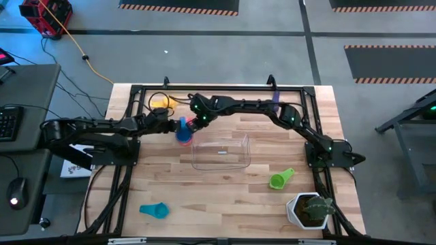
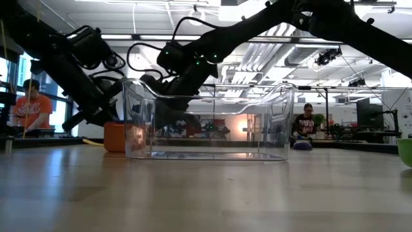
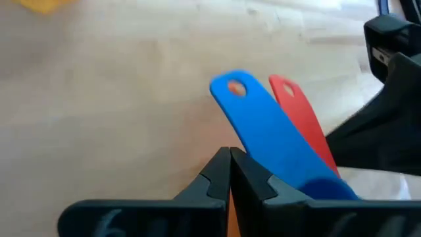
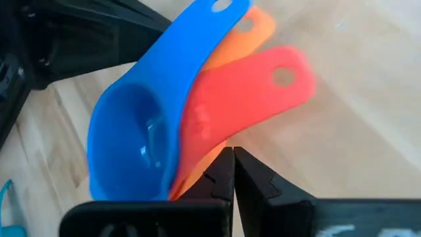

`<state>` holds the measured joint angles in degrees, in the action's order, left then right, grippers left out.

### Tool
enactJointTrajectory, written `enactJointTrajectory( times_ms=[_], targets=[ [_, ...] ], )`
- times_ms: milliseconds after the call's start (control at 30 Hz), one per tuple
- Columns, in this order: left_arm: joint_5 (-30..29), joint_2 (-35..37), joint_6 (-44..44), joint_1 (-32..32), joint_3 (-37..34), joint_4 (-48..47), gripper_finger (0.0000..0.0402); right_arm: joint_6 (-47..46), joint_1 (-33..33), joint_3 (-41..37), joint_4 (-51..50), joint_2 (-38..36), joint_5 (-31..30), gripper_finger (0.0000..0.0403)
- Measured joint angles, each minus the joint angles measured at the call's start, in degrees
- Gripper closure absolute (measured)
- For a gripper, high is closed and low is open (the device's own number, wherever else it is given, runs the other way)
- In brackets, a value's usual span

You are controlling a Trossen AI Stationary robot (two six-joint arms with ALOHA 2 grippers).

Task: Nest measuring cups in basket
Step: Stack the blue measuring cup on top of the red measuring cup, then stack the yellow measuring cup on top of the blue measuring cup

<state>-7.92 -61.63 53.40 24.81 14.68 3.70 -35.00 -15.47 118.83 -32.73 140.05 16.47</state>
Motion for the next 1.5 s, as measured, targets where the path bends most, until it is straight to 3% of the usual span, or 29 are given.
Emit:
enactJointTrajectory(
  times_ms=[133,600,933,1167,1300,1500],
  targets=[
    [-2.3,-0.1,-0.1,0.0,0.0,1.5,0.0401,0.1,0.1,-0.2,0.4,0.0,-2.3,0.0403],
    [-1.3,-6.7,2.0,0.0,0.0,6.8,0.0401,1.0,0.3,-3.4,4.7,-0.1,-4.9,0.0403],
    [4.8,-0.5,-12.2,0.2,0.0,5.1,0.0401,11.6,-2.5,-3.4,4.1,-1.3,4.2,0.0403],
    [8.5,4.6,-19.2,3.7,-3.1,8.4,0.0401,13.5,-6.2,-3.4,3.3,-2.6,10.1,0.0403],
    [13.2,5.7,-19.4,5.7,-6.1,8.3,0.0401,14.7,-6.6,-3.4,0.9,-2.6,11.0,0.0403],
    [13.4,6.5,-14.1,7.1,-6.3,13.8,0.0401,16.7,-7.1,-3.5,0.5,-4.0,10.8,0.0403]
  ],
)
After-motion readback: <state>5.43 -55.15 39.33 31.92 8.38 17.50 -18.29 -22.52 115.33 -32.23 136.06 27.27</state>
